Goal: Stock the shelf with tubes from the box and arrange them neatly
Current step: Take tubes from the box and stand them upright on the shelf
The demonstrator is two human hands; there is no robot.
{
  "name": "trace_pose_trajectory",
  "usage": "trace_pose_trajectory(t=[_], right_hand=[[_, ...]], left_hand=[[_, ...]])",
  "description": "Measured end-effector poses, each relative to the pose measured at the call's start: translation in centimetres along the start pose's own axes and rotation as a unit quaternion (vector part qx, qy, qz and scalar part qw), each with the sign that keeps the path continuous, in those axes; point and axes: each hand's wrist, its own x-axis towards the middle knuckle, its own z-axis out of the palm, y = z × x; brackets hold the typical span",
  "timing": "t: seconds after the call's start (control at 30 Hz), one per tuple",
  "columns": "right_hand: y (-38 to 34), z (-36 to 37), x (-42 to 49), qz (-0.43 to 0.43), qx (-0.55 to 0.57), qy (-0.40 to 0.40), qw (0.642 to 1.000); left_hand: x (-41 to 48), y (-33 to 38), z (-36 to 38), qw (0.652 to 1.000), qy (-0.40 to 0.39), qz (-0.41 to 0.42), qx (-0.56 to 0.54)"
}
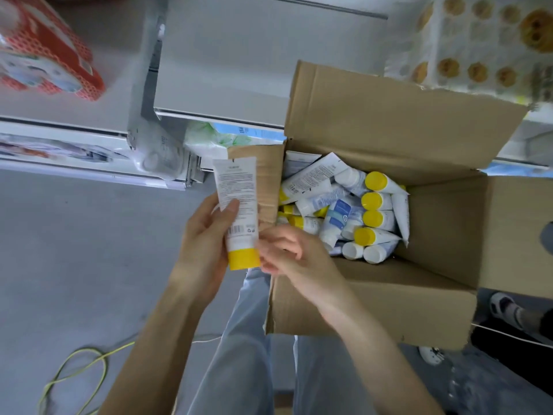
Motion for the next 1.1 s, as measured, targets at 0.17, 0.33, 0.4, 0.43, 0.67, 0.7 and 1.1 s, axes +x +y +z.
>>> trace_pose_trajectory(t=[0.17,0.33,0.4,0.43,0.67,0.7,1.1], right_hand=[[1.0,-5.7,6.0,-0.017,0.062,0.205,0.977],[1.9,-8.4,11.0,0.001,0.203,0.274,0.940],[1.9,-7.9,11.7,-0.014,0.219,0.294,0.930],[2.0,-7.5,12.0,-0.020,0.226,0.307,0.924],[1.7,-5.6,13.1,-0.048,0.266,0.327,0.906],[1.6,-5.6,13.1,-0.051,0.264,0.331,0.904],[2.4,-5.1,12.3,-0.168,-0.038,0.302,0.938]], left_hand=[[0.7,-1.0,-2.0,0.999,0.004,-0.009,-0.032],[0.9,-2.5,-2.5,0.999,0.015,-0.019,-0.044],[0.9,-2.9,-2.5,0.999,0.016,-0.022,-0.044],[1.0,-3.1,-2.4,0.999,0.013,-0.023,-0.043],[1.4,-3.2,-2.0,0.999,-0.004,-0.017,-0.034],[1.5,-3.1,-1.9,0.999,-0.008,-0.014,-0.033],[1.2,-3.0,-2.3,0.999,0.008,-0.002,-0.031]])
